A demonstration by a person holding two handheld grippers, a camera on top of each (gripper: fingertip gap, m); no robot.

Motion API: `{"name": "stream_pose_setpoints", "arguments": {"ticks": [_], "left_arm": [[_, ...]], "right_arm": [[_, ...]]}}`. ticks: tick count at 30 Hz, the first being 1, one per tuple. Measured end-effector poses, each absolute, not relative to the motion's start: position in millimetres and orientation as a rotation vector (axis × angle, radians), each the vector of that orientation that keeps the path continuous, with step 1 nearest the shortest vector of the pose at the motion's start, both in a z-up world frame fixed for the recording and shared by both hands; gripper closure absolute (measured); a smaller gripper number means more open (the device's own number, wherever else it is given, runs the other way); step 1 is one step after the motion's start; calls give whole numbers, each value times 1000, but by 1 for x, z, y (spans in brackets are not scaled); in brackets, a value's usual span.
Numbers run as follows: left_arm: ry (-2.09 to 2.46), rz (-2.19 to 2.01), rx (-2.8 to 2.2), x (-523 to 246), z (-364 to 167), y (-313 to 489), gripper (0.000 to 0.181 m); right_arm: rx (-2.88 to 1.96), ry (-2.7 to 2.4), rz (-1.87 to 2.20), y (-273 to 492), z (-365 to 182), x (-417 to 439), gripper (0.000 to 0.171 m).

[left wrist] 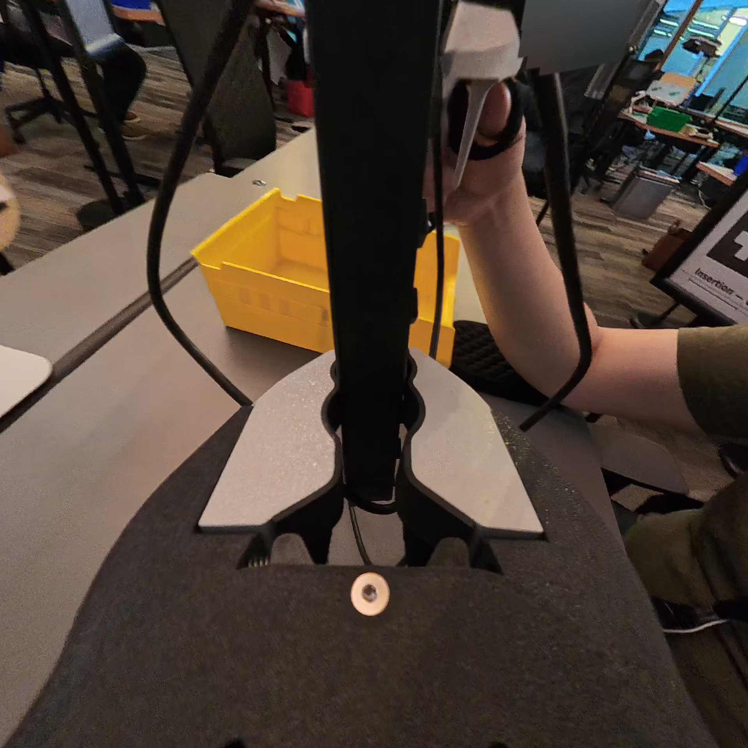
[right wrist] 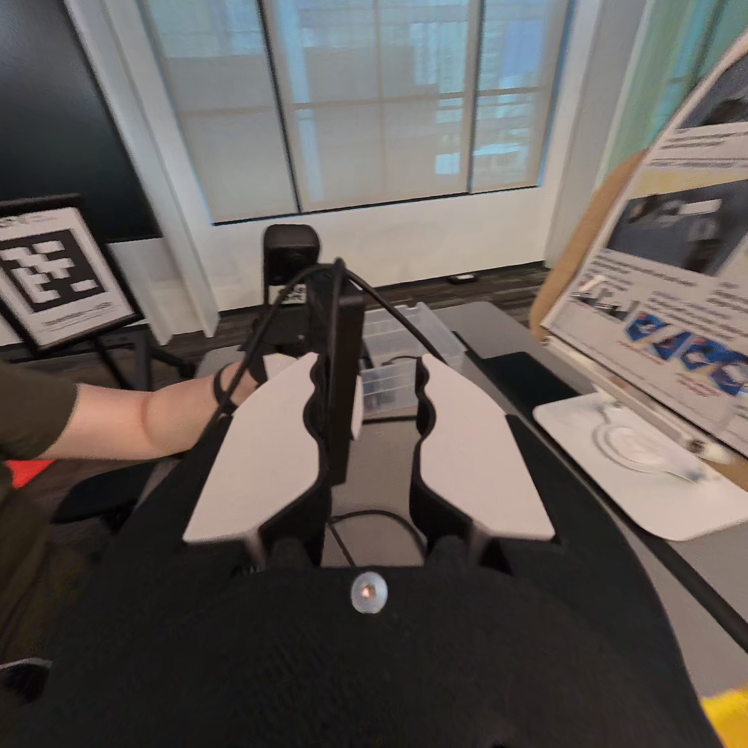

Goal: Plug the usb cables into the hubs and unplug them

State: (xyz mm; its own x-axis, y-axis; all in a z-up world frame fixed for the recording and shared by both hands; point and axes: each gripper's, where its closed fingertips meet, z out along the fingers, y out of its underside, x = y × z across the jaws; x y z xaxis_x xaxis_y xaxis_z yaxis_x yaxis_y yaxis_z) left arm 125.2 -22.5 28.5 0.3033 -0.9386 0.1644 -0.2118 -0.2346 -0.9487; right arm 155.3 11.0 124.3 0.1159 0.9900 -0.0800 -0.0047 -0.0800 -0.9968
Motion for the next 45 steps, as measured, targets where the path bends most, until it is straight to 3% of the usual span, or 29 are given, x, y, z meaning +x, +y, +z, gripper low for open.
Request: {"name": "stream_pose_setpoints", "arguments": {"ticks": [8,17,31,45], "left_arm": [[921,-955,-1637,86,54,-6,155],[803,-926,-1577,46,87,-2,155],[725,-790,-1623,20,83,16,155],[666,-718,-1641,-7,86,25,155]], "right_arm": [[-1318,-877,865,46,138,180,124],[-1396,-994,901,37,114,160,124],[-1419,-1266,1037,2,64,112,120],[-1434,-1860,860,-44,-40,75,144]]}}
